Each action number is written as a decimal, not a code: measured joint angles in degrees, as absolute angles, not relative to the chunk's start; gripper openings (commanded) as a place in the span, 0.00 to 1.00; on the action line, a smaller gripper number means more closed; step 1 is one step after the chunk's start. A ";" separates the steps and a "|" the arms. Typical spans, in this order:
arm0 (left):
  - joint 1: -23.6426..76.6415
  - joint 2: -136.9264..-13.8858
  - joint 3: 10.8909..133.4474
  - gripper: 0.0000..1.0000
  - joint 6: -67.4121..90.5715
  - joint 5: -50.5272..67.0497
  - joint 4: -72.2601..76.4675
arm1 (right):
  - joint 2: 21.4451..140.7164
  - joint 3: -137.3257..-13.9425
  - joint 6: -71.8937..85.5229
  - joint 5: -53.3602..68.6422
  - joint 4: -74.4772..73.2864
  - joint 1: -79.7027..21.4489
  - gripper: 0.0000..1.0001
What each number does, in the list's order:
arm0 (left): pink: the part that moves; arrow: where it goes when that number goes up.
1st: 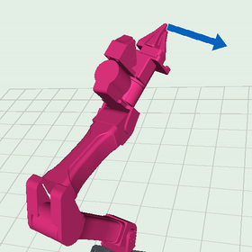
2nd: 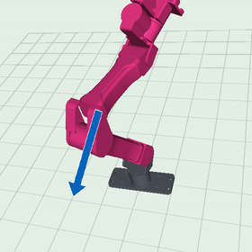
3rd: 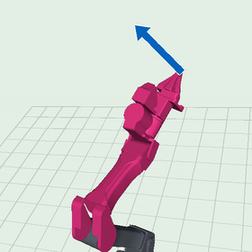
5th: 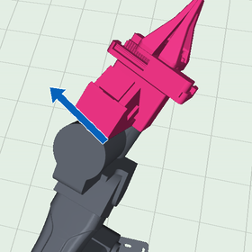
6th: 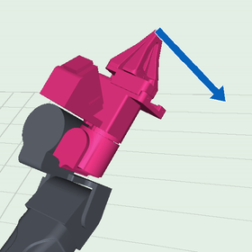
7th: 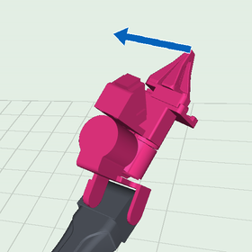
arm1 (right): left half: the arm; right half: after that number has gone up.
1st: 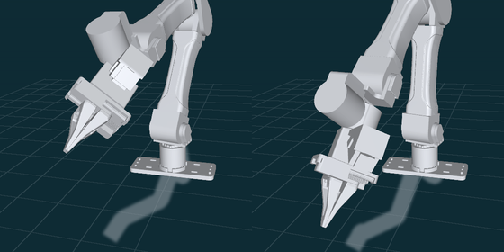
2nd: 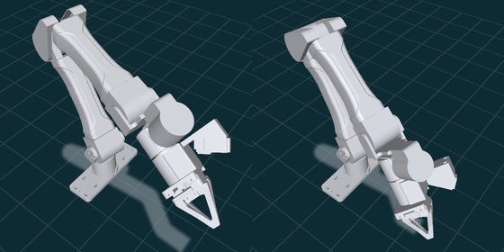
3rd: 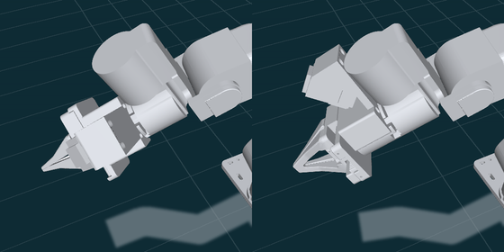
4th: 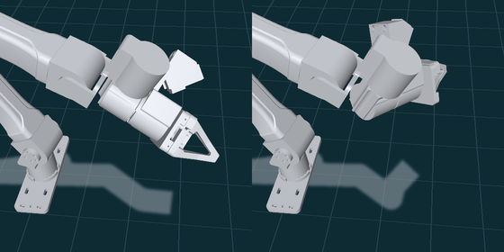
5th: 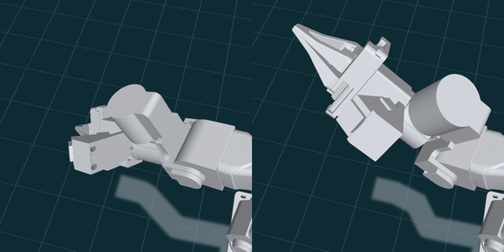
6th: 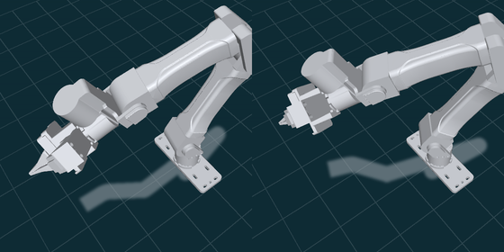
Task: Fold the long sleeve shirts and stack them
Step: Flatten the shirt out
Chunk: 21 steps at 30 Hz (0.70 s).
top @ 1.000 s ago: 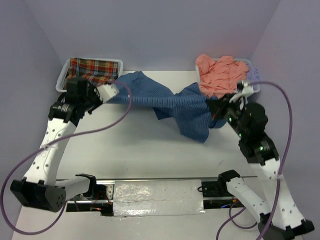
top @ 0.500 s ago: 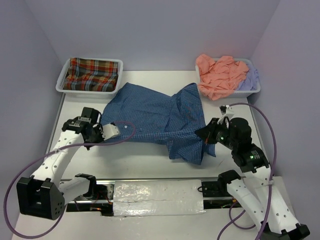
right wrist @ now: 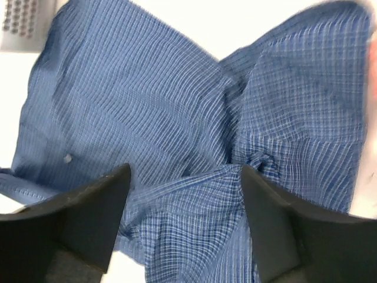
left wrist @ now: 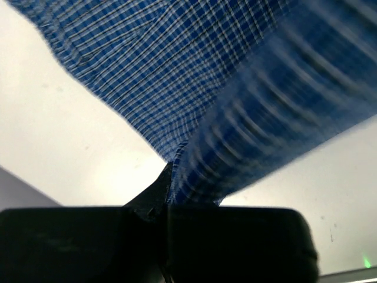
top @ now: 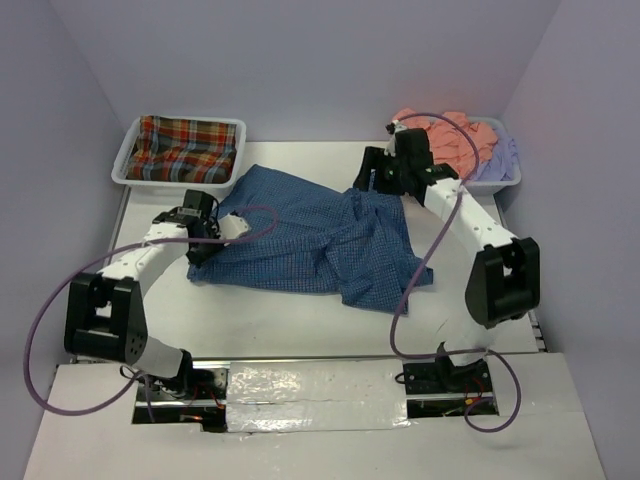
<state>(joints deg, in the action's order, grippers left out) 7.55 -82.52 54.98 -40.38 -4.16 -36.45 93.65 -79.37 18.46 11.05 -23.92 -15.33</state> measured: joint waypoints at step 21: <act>7.35 -82.85 51.75 0.00 -36.60 -2.66 -31.42 | 53.41 -33.12 26.22 7.05 -32.08 -19.51 1.00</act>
<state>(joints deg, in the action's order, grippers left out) 7.35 -82.85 51.75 -36.60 -2.66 -31.42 53.41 -33.12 26.22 7.05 -32.08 -19.51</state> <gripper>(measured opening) 0.038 0.985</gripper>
